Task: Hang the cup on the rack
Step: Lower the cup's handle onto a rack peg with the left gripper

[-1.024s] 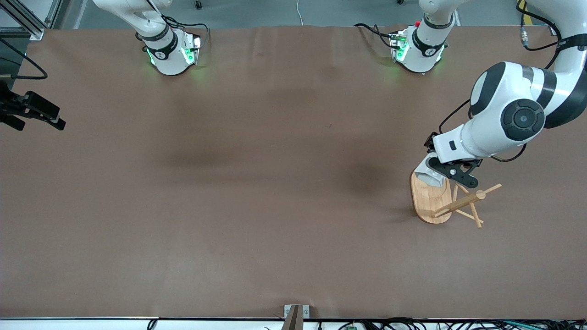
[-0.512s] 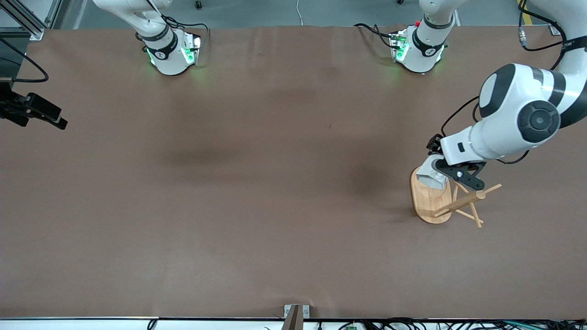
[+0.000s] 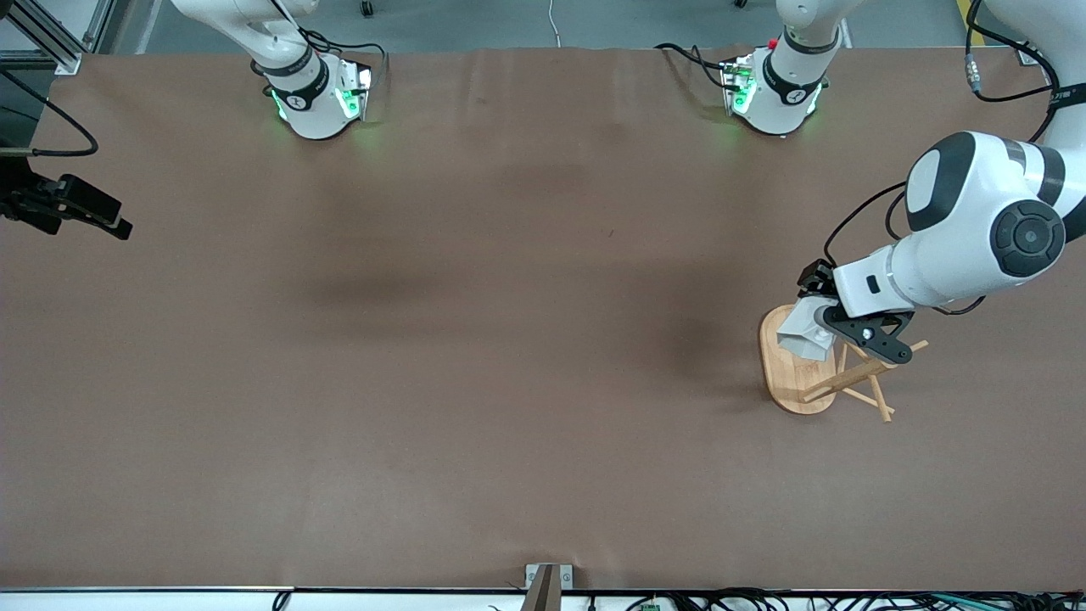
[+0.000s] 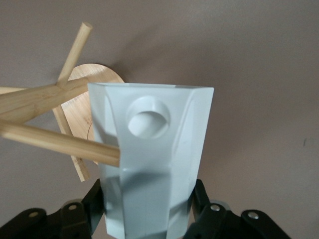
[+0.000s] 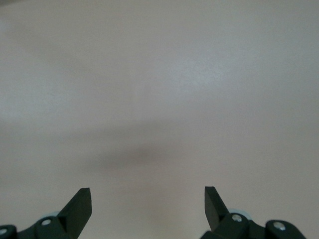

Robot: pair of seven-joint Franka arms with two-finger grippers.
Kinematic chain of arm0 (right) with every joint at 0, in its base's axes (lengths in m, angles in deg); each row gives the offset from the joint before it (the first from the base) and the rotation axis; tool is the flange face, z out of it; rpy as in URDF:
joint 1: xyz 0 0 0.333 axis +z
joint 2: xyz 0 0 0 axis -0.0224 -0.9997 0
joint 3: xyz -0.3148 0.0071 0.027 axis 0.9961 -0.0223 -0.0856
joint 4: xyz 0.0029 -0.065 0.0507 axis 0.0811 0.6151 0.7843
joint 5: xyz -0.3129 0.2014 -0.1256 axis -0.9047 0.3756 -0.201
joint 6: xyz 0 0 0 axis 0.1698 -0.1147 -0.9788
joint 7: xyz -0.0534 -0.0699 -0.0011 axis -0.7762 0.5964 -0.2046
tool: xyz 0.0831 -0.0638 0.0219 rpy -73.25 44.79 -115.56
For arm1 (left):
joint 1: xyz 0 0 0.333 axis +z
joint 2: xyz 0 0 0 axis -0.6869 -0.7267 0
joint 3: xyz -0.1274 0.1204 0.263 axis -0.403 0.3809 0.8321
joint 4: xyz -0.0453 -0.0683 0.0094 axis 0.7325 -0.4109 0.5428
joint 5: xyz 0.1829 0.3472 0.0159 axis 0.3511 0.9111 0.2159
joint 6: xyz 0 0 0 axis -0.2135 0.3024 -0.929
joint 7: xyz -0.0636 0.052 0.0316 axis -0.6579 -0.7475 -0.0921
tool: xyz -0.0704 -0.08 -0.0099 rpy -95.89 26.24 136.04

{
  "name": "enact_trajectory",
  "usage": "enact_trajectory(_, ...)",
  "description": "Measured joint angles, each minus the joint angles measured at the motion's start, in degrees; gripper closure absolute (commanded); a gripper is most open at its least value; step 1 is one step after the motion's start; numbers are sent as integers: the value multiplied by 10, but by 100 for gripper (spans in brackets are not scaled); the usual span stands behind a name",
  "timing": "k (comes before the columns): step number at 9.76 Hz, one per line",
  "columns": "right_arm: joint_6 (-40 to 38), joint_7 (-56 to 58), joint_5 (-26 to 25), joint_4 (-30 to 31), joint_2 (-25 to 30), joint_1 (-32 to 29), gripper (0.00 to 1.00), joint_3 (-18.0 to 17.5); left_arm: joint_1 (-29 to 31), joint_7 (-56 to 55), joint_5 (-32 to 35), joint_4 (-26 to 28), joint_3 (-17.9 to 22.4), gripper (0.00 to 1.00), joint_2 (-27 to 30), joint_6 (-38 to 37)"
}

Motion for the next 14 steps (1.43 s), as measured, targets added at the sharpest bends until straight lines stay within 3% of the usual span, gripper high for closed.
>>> enact_trajectory(6,0,0,0,3,0,0,0,0,19,26,-1,-15,1,89,-22,2)
enact_trajectory(8,-1,0,0,4,0,0,0,0,22,28,-1,-26,1,84,-32,3)
enact_trajectory(9,-1,0,0,4,0,0,0,0,22,28,-1,-32,1,78,-40,4)
enact_trajectory(10,-1,0,0,4,0,0,0,0,22,28,-1,-38,1,57,-49,7)
enact_trajectory(11,-1,0,0,5,0,0,0,0,22,28,-1,-42,1,2,-57,11)
enact_trajectory(14,-1,0,0,5,0,0,0,1,22,28,-1,-50,1,0,-66,14)
